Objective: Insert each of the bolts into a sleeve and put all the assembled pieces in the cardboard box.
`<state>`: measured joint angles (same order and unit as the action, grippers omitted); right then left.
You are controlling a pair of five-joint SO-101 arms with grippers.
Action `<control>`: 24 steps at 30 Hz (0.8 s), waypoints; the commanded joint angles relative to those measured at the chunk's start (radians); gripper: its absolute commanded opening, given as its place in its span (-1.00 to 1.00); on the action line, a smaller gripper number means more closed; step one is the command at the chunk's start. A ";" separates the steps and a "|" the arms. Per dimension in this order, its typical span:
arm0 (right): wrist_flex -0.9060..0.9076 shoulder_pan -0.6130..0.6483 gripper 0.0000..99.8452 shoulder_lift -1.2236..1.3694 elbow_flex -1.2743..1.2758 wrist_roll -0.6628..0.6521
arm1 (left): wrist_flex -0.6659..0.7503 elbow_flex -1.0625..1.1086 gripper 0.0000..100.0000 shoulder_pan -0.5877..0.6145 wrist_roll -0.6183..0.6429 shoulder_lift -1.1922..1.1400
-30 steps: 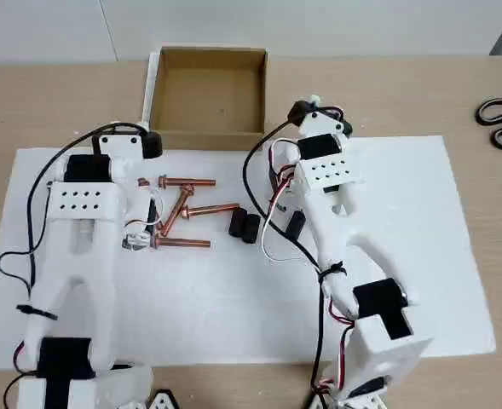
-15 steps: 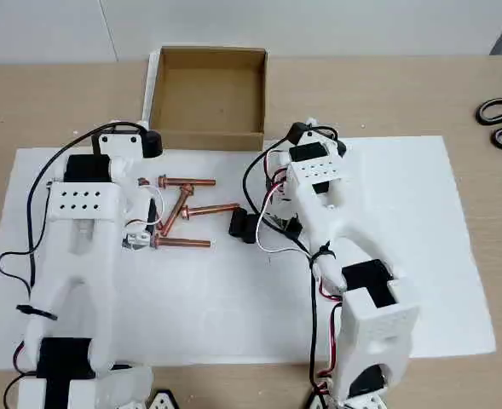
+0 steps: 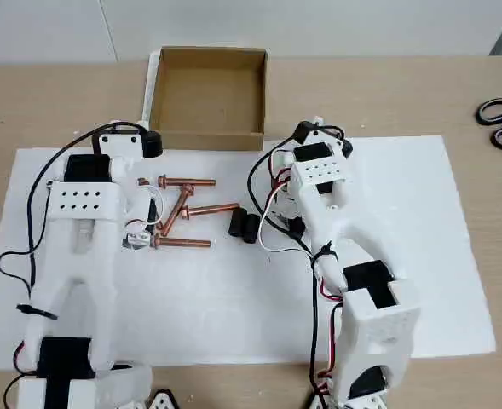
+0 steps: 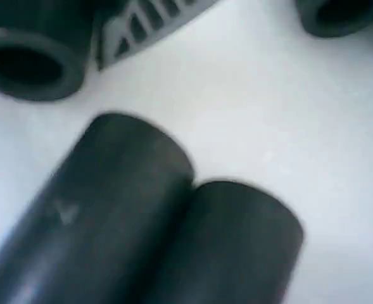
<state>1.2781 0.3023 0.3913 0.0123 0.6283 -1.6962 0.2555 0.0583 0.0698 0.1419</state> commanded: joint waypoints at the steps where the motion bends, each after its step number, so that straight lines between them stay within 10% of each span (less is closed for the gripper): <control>1: -0.012 0.012 -0.67 0.010 -0.046 0.003 | 0.015 -0.004 -0.98 0.005 -0.008 0.006; 7: 0.019 0.015 -1.00 -0.048 -0.046 -0.006 | 0.015 -0.004 -0.98 0.005 -0.008 0.008; 24: 0.148 0.018 -0.99 -0.196 -0.046 -0.006 | 0.015 -0.005 -0.98 0.005 -0.005 0.009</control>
<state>1.4177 0.3115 0.2931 0.0046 0.6268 -1.6962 0.2570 0.0583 0.0698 0.1419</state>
